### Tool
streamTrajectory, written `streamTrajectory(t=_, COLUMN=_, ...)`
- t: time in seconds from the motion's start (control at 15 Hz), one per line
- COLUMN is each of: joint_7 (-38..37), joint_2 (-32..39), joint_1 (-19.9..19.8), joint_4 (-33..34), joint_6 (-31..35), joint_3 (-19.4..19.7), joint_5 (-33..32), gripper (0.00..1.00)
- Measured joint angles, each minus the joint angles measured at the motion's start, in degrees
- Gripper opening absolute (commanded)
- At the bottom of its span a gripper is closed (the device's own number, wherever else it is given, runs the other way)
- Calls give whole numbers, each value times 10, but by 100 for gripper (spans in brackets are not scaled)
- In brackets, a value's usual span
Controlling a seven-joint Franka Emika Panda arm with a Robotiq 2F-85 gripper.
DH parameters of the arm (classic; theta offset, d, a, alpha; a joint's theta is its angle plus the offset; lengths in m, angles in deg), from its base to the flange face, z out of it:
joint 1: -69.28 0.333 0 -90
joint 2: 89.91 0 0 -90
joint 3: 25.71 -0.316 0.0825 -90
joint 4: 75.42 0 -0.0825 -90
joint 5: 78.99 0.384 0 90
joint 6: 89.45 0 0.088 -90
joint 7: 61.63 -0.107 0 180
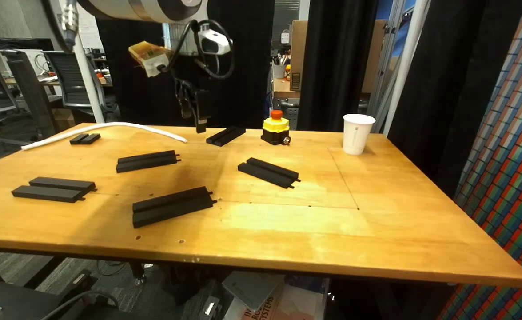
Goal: Connect the four black pieces together
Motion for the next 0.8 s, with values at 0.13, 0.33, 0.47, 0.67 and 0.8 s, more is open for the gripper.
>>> streamTrajectory(t=0.13, joint_7=-39, joint_2=65, joint_1=25, joint_4=49, joint_6=6, joint_3=-4, joint_5=-1, gripper=100)
streamTrajectory(t=0.33, joint_7=-83, joint_2=156, joint_1=58, joint_4=133, joint_6=6, joint_3=-3, joint_5=-1, gripper=100)
streamTrajectory(t=0.47, joint_7=-101, joint_2=204, joint_1=77, joint_4=186, joint_6=2, joint_3=-2, joint_5=0, gripper=100)
streamTrajectory(t=0.67, joint_7=-127, joint_2=250, joint_1=103, joint_4=246, joint_6=-17, joint_3=1, joint_5=0, gripper=100)
streamTrajectory(t=0.8, joint_7=-149, joint_2=262, joint_1=118, joint_4=271, joint_6=-47, joint_3=5, joint_5=0, gripper=100)
